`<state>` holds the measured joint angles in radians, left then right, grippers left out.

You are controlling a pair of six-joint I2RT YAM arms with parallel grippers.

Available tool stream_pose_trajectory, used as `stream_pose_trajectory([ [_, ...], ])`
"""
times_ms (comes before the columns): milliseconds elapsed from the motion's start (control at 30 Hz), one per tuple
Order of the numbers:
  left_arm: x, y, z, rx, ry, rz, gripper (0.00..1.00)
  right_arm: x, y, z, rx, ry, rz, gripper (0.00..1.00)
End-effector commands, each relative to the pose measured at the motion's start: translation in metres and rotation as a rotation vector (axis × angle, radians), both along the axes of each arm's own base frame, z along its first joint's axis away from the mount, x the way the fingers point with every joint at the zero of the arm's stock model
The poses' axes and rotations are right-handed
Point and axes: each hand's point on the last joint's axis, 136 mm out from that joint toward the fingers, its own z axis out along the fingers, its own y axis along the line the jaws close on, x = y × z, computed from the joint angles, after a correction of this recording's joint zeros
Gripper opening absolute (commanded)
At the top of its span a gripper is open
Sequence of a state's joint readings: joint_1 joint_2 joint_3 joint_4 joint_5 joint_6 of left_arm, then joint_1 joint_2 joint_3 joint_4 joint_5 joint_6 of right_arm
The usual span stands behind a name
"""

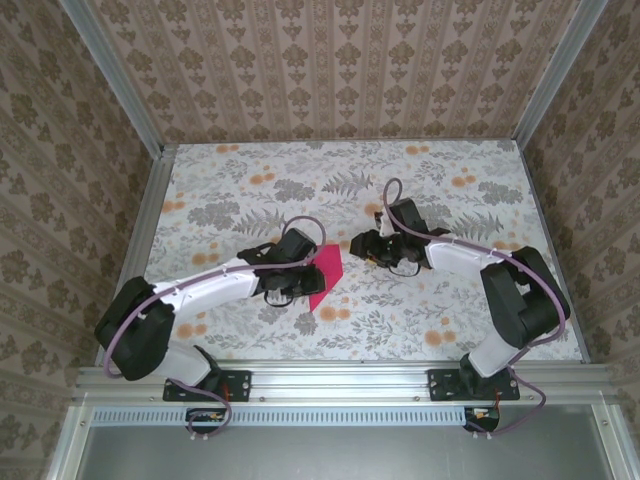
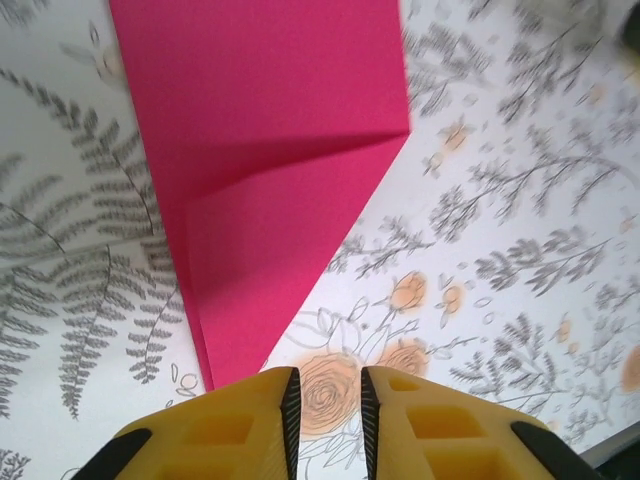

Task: Fold a paper plane with a square sheet of paper (pick it up from the middle)
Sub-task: Third fold the triangle at the center of the table, then fourth fold the wing at the center of the table.

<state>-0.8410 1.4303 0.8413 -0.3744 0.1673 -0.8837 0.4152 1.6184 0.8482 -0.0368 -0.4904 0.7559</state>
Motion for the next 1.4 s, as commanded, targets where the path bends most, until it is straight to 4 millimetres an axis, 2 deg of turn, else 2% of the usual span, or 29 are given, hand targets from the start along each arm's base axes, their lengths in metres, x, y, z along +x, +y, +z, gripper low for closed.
stream_pose_trajectory([
  [0, 0.011, 0.011, 0.002, 0.041, -0.047, 0.024, 0.25, -0.008, 0.008, 0.003, 0.073, 0.008, 0.001, 0.53],
  [167, 0.022, 0.009, -0.004, 0.031, -0.048, 0.047, 0.15, -0.014, 0.021, -0.007, 0.113, 0.051, 0.017, 0.55],
  [433, 0.034, 0.001, -0.018, 0.031, -0.012, 0.046, 0.08, -0.021, 0.039, -0.021, 0.119, 0.103, 0.044, 0.54],
  [667, 0.036, 0.019, -0.044, 0.11, 0.041, 0.116, 0.05, -0.027, 0.045, -0.029, 0.095, 0.123, 0.056, 0.52],
  [800, 0.035, 0.02, -0.054, 0.11, 0.063, 0.133, 0.04, -0.029, 0.047, -0.033, 0.066, 0.136, 0.058, 0.51],
  [1033, 0.034, 0.022, -0.056, 0.117, 0.066, 0.14, 0.04, -0.03, 0.051, -0.041, 0.041, 0.173, 0.054, 0.47],
  [1367, 0.032, 0.028, -0.059, 0.126, 0.072, 0.161, 0.05, -0.029, 0.046, -0.049, -0.009, 0.198, 0.024, 0.47],
])
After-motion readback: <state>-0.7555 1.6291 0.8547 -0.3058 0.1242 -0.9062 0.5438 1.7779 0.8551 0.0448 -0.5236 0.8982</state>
